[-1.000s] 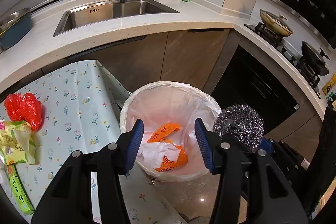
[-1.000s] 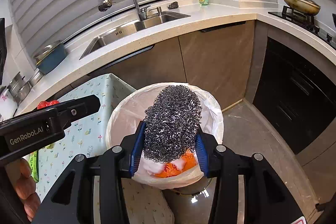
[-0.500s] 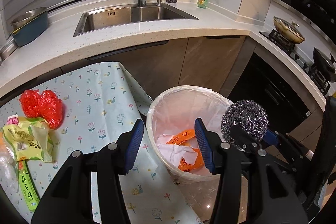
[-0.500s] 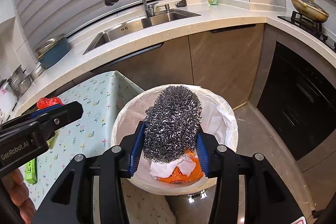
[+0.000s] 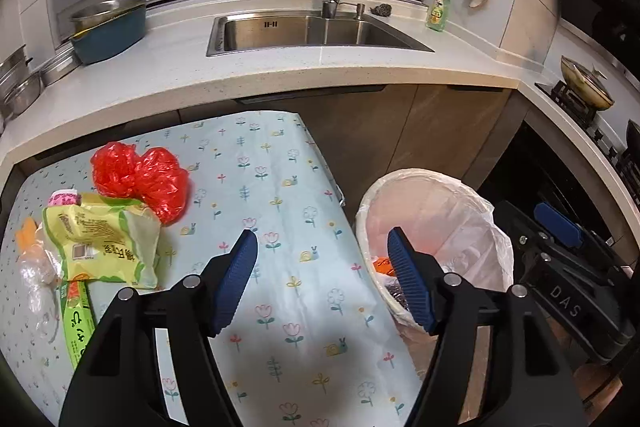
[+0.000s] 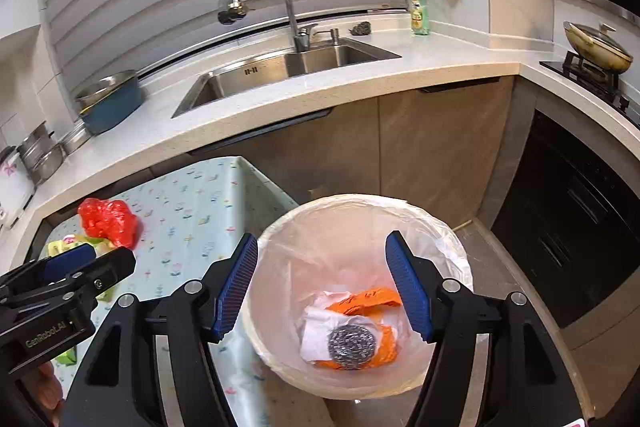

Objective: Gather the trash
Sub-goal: 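Move both tools back to the clear plastic bag and yellow-green snack bag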

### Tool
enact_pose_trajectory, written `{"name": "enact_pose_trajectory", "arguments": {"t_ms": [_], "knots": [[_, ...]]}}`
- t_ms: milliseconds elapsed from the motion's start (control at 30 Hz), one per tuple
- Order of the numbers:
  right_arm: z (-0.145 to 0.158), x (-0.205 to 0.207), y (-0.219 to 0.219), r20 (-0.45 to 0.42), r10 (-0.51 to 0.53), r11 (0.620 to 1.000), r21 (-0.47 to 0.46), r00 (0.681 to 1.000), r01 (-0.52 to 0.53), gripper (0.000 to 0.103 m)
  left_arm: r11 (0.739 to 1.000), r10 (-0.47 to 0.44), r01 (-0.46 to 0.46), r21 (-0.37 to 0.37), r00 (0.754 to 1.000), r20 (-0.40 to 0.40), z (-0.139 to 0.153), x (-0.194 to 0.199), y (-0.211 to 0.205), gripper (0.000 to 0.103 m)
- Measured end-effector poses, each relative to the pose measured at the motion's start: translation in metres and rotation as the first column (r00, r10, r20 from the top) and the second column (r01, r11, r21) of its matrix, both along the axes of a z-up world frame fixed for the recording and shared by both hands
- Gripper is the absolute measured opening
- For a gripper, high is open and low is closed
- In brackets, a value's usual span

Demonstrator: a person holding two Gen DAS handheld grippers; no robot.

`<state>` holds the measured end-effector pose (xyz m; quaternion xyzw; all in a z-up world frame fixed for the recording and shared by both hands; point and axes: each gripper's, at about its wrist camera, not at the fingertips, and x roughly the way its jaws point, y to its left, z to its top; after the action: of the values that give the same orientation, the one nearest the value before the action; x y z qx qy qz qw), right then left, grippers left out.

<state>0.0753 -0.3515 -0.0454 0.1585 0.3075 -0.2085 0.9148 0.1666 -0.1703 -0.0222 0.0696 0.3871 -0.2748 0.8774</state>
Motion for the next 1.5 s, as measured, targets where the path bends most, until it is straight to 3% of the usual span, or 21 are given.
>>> {"name": "enact_pose_trajectory", "arguments": {"t_ms": [367, 733, 1133, 1500], "knots": [[0.016, 0.018, 0.073, 0.016, 0.137, 0.991, -0.011, 0.990, -0.137, 0.064, 0.987, 0.157, -0.157, 0.012, 0.987, 0.018, 0.003, 0.012, 0.081, 0.070], [0.014, 0.051, 0.152, -0.005, 0.263, 0.965, -0.014, 0.965, -0.263, 0.064, 0.949, 0.311, -0.311, 0.042, 0.950, 0.011, -0.005, 0.033, 0.174, 0.071], [-0.013, 0.109, 0.221, -0.066, 0.370, 0.929, 0.021, 0.926, -0.370, 0.064, 0.888, 0.455, -0.451, 0.088, 0.890, -0.027, -0.033, 0.073, 0.265, 0.071], [-0.045, 0.163, 0.252, -0.126, 0.401, 0.916, 0.028, 0.907, -0.400, 0.064, 0.876, 0.482, -0.473, 0.099, 0.870, -0.109, -0.067, 0.105, 0.307, 0.071]]}}
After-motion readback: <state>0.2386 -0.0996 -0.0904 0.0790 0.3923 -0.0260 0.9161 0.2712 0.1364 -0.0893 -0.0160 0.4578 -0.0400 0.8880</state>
